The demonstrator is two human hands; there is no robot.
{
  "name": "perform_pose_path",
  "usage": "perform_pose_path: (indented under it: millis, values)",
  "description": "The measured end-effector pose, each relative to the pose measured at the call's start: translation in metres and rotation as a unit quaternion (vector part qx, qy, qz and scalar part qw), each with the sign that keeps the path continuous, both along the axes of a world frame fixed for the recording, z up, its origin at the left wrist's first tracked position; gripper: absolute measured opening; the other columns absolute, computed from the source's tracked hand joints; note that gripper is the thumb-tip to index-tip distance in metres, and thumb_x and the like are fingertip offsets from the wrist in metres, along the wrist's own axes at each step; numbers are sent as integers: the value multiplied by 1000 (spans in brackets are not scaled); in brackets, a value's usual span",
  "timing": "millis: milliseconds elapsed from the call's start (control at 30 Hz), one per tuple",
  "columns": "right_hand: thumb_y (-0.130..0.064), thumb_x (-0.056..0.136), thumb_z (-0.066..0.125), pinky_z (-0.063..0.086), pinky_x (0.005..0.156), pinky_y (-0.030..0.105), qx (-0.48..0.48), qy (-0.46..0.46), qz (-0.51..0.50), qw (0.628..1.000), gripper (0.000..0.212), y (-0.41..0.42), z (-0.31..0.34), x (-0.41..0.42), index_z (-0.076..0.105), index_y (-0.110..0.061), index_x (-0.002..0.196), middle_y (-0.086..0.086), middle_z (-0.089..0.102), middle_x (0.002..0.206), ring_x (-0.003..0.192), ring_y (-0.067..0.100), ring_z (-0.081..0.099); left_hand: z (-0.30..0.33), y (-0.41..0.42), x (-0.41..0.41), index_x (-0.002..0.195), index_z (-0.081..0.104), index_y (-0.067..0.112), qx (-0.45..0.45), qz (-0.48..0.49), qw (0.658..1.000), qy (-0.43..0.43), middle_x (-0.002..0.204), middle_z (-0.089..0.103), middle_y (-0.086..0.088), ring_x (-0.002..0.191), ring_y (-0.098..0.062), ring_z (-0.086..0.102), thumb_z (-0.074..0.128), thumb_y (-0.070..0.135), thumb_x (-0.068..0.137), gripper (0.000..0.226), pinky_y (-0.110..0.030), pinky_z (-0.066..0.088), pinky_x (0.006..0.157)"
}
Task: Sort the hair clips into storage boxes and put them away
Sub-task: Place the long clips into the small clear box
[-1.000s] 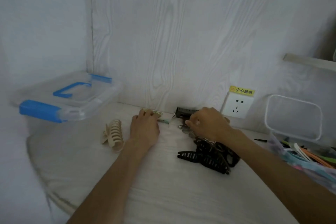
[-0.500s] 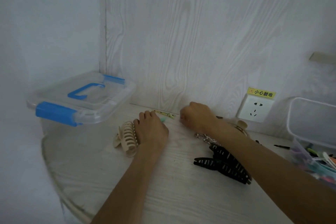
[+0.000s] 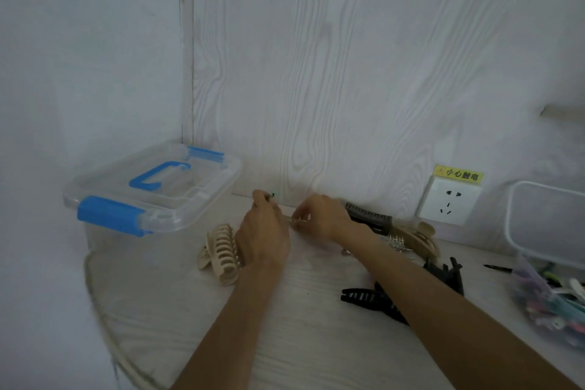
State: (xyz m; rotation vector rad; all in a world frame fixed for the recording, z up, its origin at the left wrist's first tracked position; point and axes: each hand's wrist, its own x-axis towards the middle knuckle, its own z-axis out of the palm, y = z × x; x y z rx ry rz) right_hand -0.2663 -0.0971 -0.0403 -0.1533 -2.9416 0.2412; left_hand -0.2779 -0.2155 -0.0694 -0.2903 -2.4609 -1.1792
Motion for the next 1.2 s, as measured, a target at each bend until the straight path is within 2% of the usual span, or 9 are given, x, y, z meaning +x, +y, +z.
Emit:
perform_pose_path:
  millis: [100,200,333,500,633,800,867,967,1200]
  values:
    - [-32,86,57,39,87,29,66,16,25,997,24,-1,5,26,72,-22,101,3,70,103,98,23,57,2,-1,6,107,42,16,34,-10,999,40,75,60,-8,75,-34,63,23,33,100,26,-36,42,59]
    - [-27,91,53,28,78,26,89,109,18,990,23,12,23,64,70,-19,104,6,67,101,97,22,54,3,-4,9,110,46,20,39,-41,995,80,78,64,-11,73,-34,62,23,38,99,32,-36,45,60]
    - [-27,89,57,41,79,30,44,147,-36,988,21,49,63,136,68,-22,106,0,61,104,100,16,54,4,-5,12,114,60,23,14,-84,989,119,86,70,-9,78,-32,64,36,38,98,33,-32,42,64]
    - [-30,87,60,42,78,30,42,140,-126,981,17,105,85,223,69,-25,101,-1,62,100,97,18,58,10,5,31,113,61,13,-24,-152,988,21,100,65,-12,92,-31,60,34,28,100,33,-33,38,73]
    - [-26,84,65,48,81,35,4,187,-194,963,16,141,95,280,72,-20,97,3,65,96,93,20,60,41,40,69,122,56,7,-7,-248,969,-16,115,59,-13,98,-25,53,30,12,100,34,-27,33,77]
    - [-22,84,65,46,79,30,-43,227,-253,939,16,173,86,326,71,-17,99,7,66,103,92,22,60,66,105,131,121,55,14,-18,-389,921,-16,100,62,0,65,-10,55,36,9,98,31,-20,42,56]
    - [-20,85,64,42,77,26,-49,223,-266,937,16,183,79,341,71,-16,100,8,65,104,94,23,59,69,131,159,118,55,15,-27,-426,904,-8,97,66,6,70,-12,60,39,12,97,26,-25,51,66]
    - [-21,88,60,42,79,29,-44,217,-288,932,18,196,70,358,69,-15,102,10,63,105,96,25,58,67,170,189,105,57,15,-33,-448,894,10,105,70,1,98,-17,64,51,20,93,14,-37,50,87]
    - [-24,88,61,40,77,27,-56,232,-295,925,17,215,64,370,68,-16,102,10,64,102,95,24,59,53,223,224,98,72,22,-99,-479,866,108,100,73,4,95,-13,66,62,30,87,17,-25,49,85]
